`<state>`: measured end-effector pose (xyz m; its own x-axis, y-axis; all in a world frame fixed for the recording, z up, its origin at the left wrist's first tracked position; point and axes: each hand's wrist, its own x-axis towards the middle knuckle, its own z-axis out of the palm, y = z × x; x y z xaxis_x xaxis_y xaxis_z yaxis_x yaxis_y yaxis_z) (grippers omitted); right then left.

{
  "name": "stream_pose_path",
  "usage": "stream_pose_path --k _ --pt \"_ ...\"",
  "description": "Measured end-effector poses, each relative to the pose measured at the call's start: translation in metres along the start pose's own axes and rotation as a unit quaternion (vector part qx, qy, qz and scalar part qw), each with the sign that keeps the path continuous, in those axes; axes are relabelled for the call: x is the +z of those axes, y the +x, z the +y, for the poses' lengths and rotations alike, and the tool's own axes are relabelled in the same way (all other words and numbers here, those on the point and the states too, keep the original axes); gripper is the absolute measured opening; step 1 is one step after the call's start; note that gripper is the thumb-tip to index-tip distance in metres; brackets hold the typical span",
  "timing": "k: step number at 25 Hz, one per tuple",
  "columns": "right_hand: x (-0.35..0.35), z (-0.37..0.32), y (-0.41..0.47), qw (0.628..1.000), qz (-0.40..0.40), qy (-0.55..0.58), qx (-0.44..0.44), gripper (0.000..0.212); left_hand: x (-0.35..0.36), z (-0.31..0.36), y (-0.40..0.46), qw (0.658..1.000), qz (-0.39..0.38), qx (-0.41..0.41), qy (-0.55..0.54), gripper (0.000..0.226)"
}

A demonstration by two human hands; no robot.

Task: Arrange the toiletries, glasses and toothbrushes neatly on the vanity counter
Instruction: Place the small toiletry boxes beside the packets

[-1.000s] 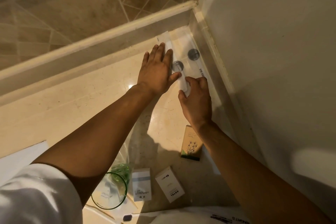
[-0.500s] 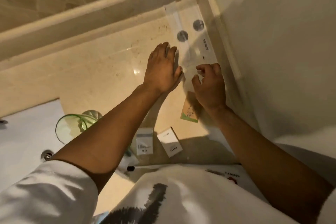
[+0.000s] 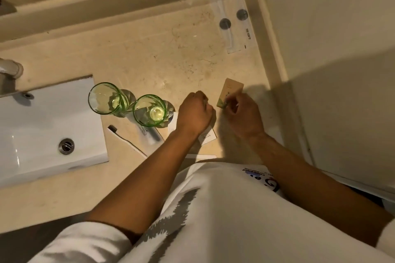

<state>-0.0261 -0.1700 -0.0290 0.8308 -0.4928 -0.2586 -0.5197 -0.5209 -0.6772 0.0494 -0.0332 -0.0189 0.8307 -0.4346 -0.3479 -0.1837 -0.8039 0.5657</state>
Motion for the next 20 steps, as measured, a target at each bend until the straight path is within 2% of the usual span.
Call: stream_pose_path --k 4,8,13,20 --pt "0.02 -0.005 -0.023 0.994 -0.1 -0.042 0.026 0.027 0.006 -0.013 -0.038 0.998 0.026 -0.056 0.029 0.028" --pt "0.029 -0.003 -0.031 0.985 -0.156 -0.076 0.024 0.034 0.014 -0.019 -0.059 0.994 0.0 -0.101 0.046 0.031" --pt "0.033 -0.003 -0.036 0.981 -0.179 -0.074 0.012 0.032 0.019 -0.013 -0.06 0.992 -0.007 -0.124 -0.008 0.03" --pt "0.032 0.002 -0.035 0.983 -0.17 -0.062 0.025 0.033 0.024 -0.016 -0.06 0.99 -0.004 -0.13 -0.047 0.037"
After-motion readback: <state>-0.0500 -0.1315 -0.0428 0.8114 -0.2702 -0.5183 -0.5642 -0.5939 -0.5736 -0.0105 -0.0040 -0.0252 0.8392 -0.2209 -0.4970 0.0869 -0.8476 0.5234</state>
